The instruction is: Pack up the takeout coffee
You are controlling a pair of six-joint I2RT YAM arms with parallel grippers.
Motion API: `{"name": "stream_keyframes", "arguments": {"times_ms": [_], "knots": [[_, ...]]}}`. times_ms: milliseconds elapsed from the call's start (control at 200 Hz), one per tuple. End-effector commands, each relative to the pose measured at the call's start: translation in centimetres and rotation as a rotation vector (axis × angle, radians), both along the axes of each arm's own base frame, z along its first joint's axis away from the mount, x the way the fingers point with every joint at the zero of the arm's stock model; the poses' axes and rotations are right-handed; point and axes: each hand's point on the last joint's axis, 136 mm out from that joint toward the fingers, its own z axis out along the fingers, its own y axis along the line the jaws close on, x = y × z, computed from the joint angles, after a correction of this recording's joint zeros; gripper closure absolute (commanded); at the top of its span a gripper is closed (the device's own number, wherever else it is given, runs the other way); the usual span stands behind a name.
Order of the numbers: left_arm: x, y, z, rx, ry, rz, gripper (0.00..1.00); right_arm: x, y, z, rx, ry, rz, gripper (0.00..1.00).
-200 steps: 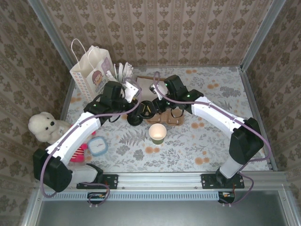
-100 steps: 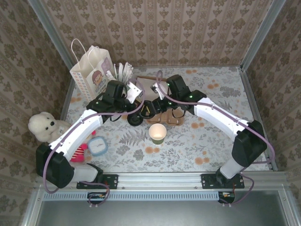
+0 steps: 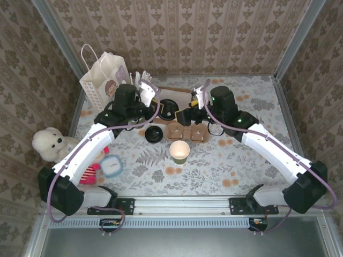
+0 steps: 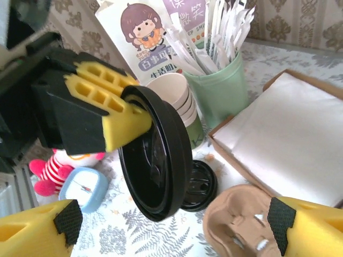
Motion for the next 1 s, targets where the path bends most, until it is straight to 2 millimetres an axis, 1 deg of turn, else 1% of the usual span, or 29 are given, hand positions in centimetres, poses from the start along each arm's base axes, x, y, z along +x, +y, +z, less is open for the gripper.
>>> {"name": "stream_keyframes", "arguments": {"times_ms": [0, 35, 65, 90, 95, 110, 195, 275, 385, 450, 515, 660, 780, 895, 995], "knots": [[-0.5, 0.3, -0.2, 0.148, -0.076, -0.088, 1.00, -0.5, -1.6, 0.1, -0.239, -0.091, 0.067, 0.15], [-0.5, 0.0, 0.3, 0.152, -0.096, -0.105, 1.00, -0.2, -1.4, 0.4, -0.261, -0.101, 0.082, 0.18], [-0.5, -0.2, 0.6, 0.154, -0.108, -0.117, 1.00, -0.2, -1.4, 0.2, -0.284, -0.084, 0.096, 0.20], [-0.5, -0.5, 0.8, 0.158, -0.117, -0.128, 1.00, -0.1, -1.3, 0.7, -0.283, -0.092, 0.103, 0.22], [-0.5, -0.5, 0.9, 0.158, -0.119, -0.130, 1.00, 0.1, -1.1, 0.3, -0.288, -0.083, 0.105, 0.22], [-0.5, -0.7, 0.9, 0.161, -0.124, -0.136, 1.00, 0.4, -0.9, 0.1, -0.292, -0.077, 0.109, 0.23], [-0.5, -1.4, 1.2, 0.167, -0.138, -0.163, 1.00, 1.2, 0.0, 0.7, -0.268, -0.085, 0.123, 0.29], [-0.6, -2.0, 1.4, 0.161, -0.142, -0.181, 1.00, 1.5, 1.0, 1.1, -0.254, -0.086, 0.159, 0.31], [-0.6, -2.5, 1.9, 0.142, -0.156, -0.202, 1.00, 2.5, 1.1, 0.6, -0.282, -0.075, 0.145, 0.34], [-0.7, -2.7, 2.1, 0.130, -0.162, -0.217, 1.00, 2.8, 1.3, 0.4, -0.289, -0.073, 0.148, 0.37], [-1.0, -3.0, 2.4, 0.120, -0.169, -0.237, 1.00, 2.7, 1.7, 0.5, -0.279, -0.061, 0.171, 0.41], [-1.1, -3.2, 2.9, 0.101, -0.223, -0.254, 1.00, 1.9, 2.8, 0.2, -0.241, -0.007, 0.254, 0.47], [-1.2, -3.4, 2.8, 0.109, -0.251, -0.266, 1.00, 1.9, 3.1, 0.7, -0.182, 0.034, 0.278, 0.55], [-1.1, -3.4, 2.9, 0.113, -0.269, -0.267, 1.00, 1.6, 3.1, 1.2, -0.133, 0.059, 0.304, 0.60], [-1.0, -3.4, 2.9, 0.116, -0.288, -0.271, 1.00, 1.4, 3.1, 1.6, -0.106, 0.077, 0.317, 0.66]]}}
